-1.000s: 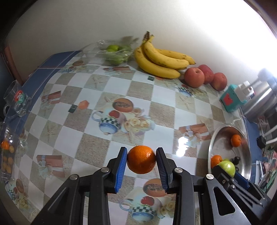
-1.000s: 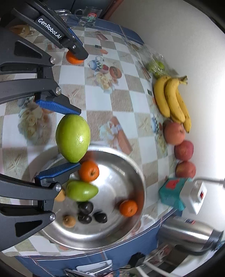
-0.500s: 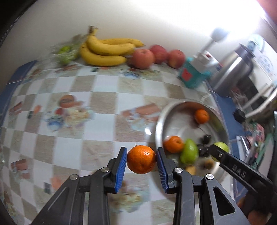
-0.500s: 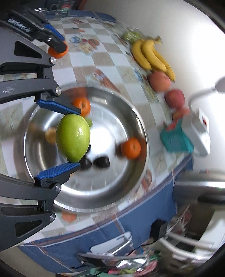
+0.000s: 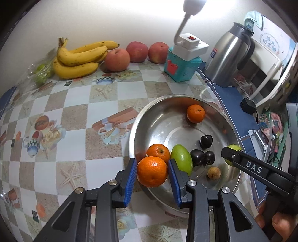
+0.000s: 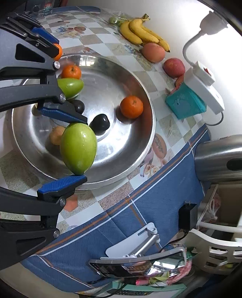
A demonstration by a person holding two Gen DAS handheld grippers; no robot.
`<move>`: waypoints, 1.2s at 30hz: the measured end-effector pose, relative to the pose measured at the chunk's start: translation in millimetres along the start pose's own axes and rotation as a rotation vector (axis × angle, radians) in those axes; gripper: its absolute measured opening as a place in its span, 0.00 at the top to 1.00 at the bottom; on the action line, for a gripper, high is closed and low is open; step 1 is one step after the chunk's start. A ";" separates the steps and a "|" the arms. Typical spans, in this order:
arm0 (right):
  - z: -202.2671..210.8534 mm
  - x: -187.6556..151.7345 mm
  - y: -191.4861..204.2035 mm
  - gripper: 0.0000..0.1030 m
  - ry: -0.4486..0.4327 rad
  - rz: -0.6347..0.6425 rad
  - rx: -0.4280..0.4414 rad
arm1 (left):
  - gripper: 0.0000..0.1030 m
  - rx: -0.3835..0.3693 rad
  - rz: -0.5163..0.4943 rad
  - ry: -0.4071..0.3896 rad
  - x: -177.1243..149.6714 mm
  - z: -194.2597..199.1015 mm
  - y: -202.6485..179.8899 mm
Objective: Organize fruits
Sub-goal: 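Carry the mandarin and the green mango in both grippers over the steel bowl, then open the left gripper dropping the mandarin while the right gripper drops the mango into the bowl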
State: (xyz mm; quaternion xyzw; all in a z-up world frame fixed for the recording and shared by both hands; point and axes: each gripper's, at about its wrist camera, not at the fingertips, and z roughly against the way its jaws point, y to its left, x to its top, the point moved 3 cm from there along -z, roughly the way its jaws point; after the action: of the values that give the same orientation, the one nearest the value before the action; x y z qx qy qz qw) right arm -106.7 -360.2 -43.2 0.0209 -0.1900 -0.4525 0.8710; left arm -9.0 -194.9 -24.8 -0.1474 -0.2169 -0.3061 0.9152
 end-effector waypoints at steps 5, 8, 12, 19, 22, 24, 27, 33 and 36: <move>-8.9 1.1 -1.5 0.45 -0.002 -0.017 -0.001 | 0.64 0.005 -0.010 0.005 -1.9 -8.7 -1.9; -14.5 2.1 -2.6 0.45 0.006 -0.025 0.003 | 0.64 0.006 -0.014 0.009 -2.5 -12.9 -3.1; -17.3 1.9 -2.1 0.45 0.008 -0.027 0.004 | 0.64 0.007 -0.016 0.015 -2.8 -16.1 -3.8; -21.6 1.0 -1.4 0.45 0.007 -0.035 0.008 | 0.64 0.006 -0.015 0.015 -2.6 -18.0 -3.4; -22.2 2.7 -0.1 0.45 -0.003 -0.036 0.010 | 0.64 0.007 -0.016 0.012 -2.7 -18.0 -3.5; -23.5 3.5 1.7 0.44 -0.002 -0.036 0.018 | 0.63 0.009 -0.017 0.010 -2.4 -18.4 -3.7; -26.0 3.2 3.6 0.45 0.009 -0.036 0.020 | 0.62 0.013 -0.018 0.011 -2.0 -19.0 -3.9; -25.7 4.3 4.2 0.45 0.012 -0.039 0.020 | 0.62 0.001 -0.017 0.019 -2.8 -21.6 -5.4; -25.9 4.6 3.8 0.45 0.014 -0.042 0.022 | 0.61 -0.004 -0.014 0.022 -2.9 -22.2 -5.3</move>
State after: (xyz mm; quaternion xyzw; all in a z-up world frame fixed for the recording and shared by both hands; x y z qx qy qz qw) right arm -92.2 -365.2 -65.0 0.0375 -0.1884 -0.4685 0.8623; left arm -7.6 -206.5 -44.6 -0.1444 -0.2070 -0.3144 0.9151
